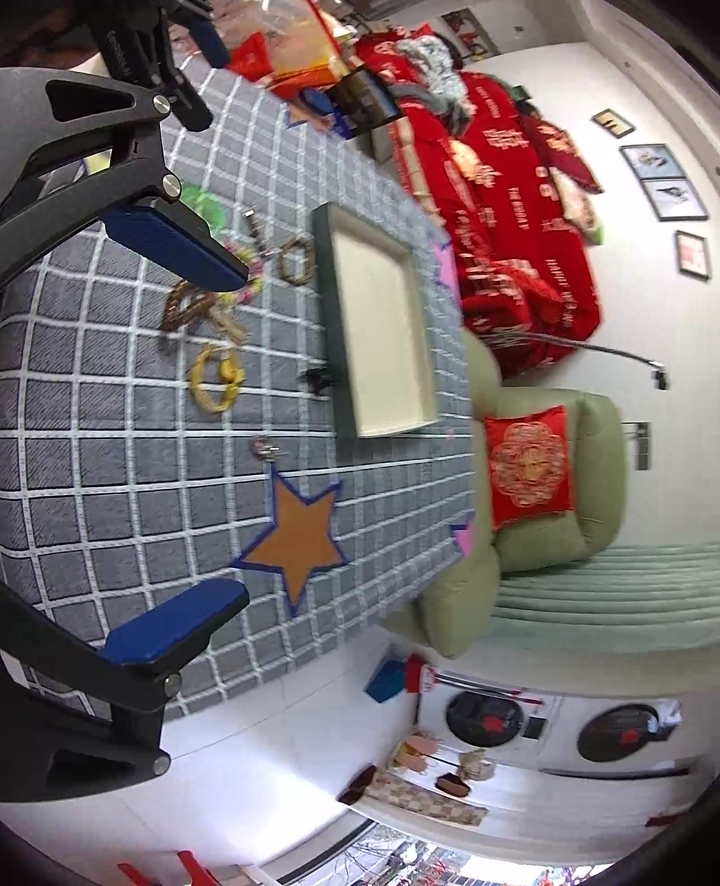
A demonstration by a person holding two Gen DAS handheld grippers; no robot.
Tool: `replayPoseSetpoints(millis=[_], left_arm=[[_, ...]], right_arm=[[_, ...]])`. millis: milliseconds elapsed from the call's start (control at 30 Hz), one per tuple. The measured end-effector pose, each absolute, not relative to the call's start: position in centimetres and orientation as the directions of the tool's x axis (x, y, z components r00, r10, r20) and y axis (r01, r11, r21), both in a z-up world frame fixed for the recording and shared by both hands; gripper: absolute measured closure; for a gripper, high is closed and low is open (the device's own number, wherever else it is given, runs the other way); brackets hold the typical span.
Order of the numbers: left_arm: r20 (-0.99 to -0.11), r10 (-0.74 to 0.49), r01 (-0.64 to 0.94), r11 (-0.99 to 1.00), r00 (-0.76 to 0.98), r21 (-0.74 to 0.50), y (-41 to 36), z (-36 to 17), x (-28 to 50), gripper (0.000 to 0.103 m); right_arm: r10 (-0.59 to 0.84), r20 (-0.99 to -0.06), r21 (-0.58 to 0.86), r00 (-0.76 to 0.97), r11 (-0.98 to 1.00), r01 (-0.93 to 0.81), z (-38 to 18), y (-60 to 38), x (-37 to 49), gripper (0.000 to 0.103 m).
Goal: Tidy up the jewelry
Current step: 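Lower both tools toward the jewelry in front of the tray, then grasp the green bangle with the left tool while the right tool grasps the yellow flower hair tie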
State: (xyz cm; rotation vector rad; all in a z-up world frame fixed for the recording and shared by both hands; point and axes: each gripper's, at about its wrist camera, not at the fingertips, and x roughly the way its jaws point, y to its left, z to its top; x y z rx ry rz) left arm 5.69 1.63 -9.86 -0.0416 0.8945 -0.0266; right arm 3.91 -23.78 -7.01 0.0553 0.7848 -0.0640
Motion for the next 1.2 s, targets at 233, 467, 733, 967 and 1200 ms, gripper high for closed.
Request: replayPoseSetpoints(millis=[233,467,733,967,1200], left_arm=[[-0.838,-0.084,0.045,0.996,0.539,-0.071,1.9,-13.3,8.4,0.0],[-0.879,-0.112,0.073,0.993,0.463,-0.089,1.7,-15.6,10.7,0.005],[-0.896,-0.101,0.108,0.992,0.432,-0.059,0.7,-17.1,11.7,0.018],[-0.891,-0.09,0.173,0.985,0.445,-0.013,-1.3,-17.0,11.6,0.041],[-0.889,-0.126,0.239,0.971,0.439,-0.02,-2.7,-16.6,11.2,0.086]], right_arm=[[-0.022,-0.817,0.036,0.577,0.995,0.089,-12.1,-24.9,6.4,0.0],[0.003,-0.859,0.042,0.512,0.997,0.065,-15.1,-25.0,8.9,0.0],[0.028,-0.888,0.029,0.459,1.0,-0.006,-17.3,-23.4,12.4,0.028],[0.029,-0.893,0.006,0.45,0.999,-0.054,-18.3,-21.9,13.1,0.03],[0.027,-0.89,-0.012,0.455,0.996,-0.084,-18.5,-21.3,13.6,0.041]])
